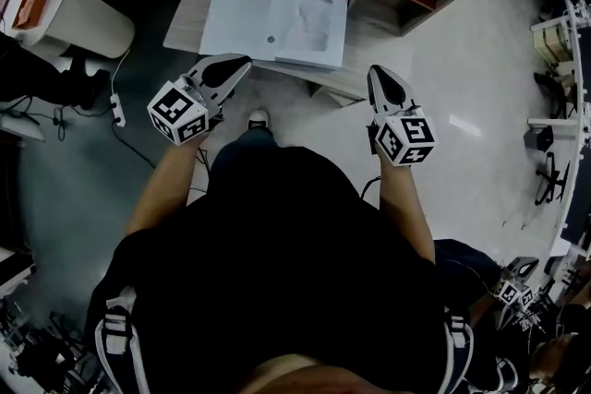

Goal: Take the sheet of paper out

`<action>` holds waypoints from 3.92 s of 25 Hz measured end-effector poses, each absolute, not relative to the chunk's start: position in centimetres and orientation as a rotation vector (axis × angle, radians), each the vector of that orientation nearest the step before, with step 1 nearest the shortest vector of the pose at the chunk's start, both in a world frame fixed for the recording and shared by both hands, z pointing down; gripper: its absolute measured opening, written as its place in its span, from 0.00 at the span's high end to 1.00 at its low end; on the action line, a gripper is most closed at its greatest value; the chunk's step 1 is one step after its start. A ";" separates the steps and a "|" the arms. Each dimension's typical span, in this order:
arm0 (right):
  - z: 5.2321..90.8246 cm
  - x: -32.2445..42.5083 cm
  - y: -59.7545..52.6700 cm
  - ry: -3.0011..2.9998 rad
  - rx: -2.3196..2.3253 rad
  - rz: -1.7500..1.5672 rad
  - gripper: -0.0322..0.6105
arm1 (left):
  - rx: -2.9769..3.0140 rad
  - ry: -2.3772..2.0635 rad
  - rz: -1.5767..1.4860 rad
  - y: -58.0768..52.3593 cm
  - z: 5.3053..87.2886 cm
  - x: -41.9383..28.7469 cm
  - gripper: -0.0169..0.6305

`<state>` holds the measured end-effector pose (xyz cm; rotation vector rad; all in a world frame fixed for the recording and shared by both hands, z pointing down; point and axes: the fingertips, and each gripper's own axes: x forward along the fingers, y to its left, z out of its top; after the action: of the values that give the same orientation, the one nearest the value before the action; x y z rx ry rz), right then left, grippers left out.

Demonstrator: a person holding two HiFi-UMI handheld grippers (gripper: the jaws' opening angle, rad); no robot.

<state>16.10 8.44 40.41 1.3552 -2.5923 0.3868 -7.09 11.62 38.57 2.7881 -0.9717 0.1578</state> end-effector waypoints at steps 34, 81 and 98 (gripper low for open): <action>42.6 13.5 -0.3 -2.460 1.465 0.461 0.93 | 2.763 -0.746 0.146 0.0 41.4 -10.0 0.94; 40.9 6.6 -10.2 -2.334 1.611 0.463 0.93 | 2.768 -0.471 0.174 -12.5 41.5 -16.3 0.94; 40.0 5.4 -9.1 -2.329 1.632 0.435 0.93 | 2.764 -0.446 0.152 -11.9 41.6 -17.3 0.94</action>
<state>5.37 -9.15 40.04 1.6316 -2.3286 0.4353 -17.32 -11.88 41.65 2.7642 -0.4460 0.1516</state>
